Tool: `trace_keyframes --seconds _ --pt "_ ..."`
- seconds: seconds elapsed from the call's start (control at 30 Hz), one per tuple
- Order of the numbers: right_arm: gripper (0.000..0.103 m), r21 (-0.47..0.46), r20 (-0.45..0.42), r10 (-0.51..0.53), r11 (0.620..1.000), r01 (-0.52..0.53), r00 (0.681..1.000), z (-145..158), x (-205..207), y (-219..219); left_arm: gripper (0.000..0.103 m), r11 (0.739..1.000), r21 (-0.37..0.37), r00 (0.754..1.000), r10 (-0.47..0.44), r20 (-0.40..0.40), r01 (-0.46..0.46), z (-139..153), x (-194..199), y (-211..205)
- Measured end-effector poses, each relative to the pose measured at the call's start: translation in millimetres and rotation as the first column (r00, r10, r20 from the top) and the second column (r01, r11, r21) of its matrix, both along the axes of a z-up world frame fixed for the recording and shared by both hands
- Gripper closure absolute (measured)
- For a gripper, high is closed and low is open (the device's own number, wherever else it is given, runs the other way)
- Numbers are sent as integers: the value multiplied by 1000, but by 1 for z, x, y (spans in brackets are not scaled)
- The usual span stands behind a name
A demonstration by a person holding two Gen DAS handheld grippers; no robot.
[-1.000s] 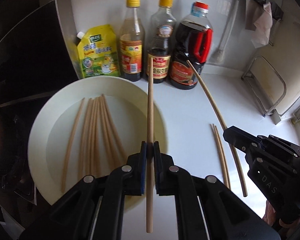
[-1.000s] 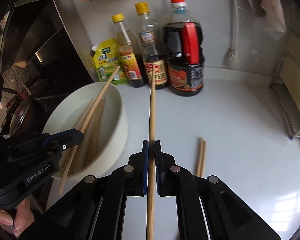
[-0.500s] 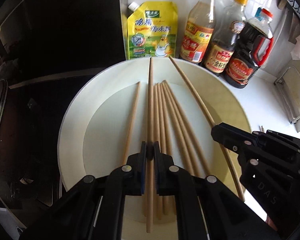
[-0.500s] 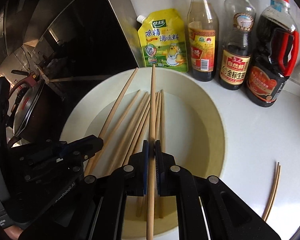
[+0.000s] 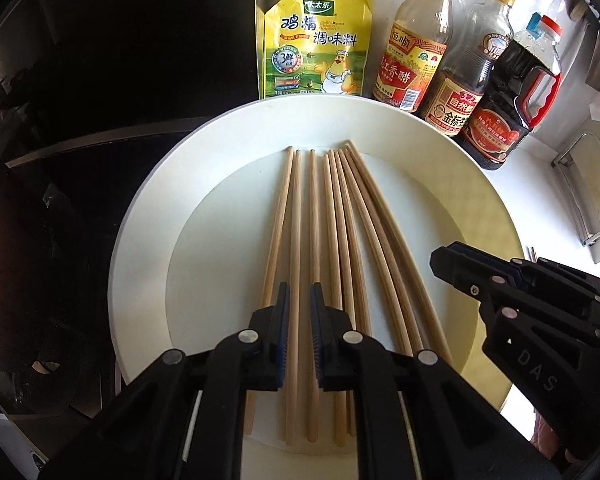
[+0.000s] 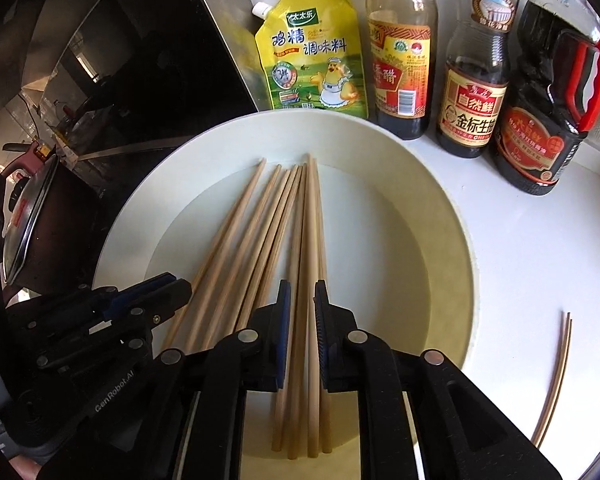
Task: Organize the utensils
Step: 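Open both tools to release the chopsticks into the basin, then move both open tools back toward the last chopsticks on the counter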
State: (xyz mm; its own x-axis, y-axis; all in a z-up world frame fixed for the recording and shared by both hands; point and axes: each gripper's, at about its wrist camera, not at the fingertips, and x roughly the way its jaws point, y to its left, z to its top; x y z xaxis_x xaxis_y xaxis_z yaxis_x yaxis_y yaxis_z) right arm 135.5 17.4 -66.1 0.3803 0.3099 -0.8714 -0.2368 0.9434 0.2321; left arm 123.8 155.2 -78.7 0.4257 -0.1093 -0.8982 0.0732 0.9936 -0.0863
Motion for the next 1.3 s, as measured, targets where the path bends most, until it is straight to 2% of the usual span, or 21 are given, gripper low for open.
trace_keyframes --seconds 0.33,0.47,0.6,0.8,0.93,0.97,1.17,1.3 --pt "91 14 16 -33 999 32 999 11 -18 -17 89 1000 2 1000 -1 22 1 11 -13 -5" --pt "91 17 20 -48 999 47 999 16 -30 -26 81 1000 4 999 -7 35 7 17 -19 -10" --pt "91 21 30 -65 998 64 997 22 -44 -35 78 1000 4 998 -18 56 17 25 -28 -16" --pt "91 22 52 -94 995 93 994 32 -64 -51 67 999 0 996 -33 78 33 35 -41 -27" --pt "89 25 59 -126 992 125 990 35 -76 -67 44 999 -9 995 -47 88 48 40 -51 -36" --pt "88 24 58 -136 991 135 989 35 -79 -72 41 999 -9 994 -49 94 50 40 -54 -38" --pt "86 12 56 -203 979 203 978 34 -100 -108 41 997 -12 993 -75 94 76 40 -66 -56" --pt "78 -11 64 -243 970 244 968 33 -115 -134 40 995 -22 992 -93 88 96 38 -75 -73"
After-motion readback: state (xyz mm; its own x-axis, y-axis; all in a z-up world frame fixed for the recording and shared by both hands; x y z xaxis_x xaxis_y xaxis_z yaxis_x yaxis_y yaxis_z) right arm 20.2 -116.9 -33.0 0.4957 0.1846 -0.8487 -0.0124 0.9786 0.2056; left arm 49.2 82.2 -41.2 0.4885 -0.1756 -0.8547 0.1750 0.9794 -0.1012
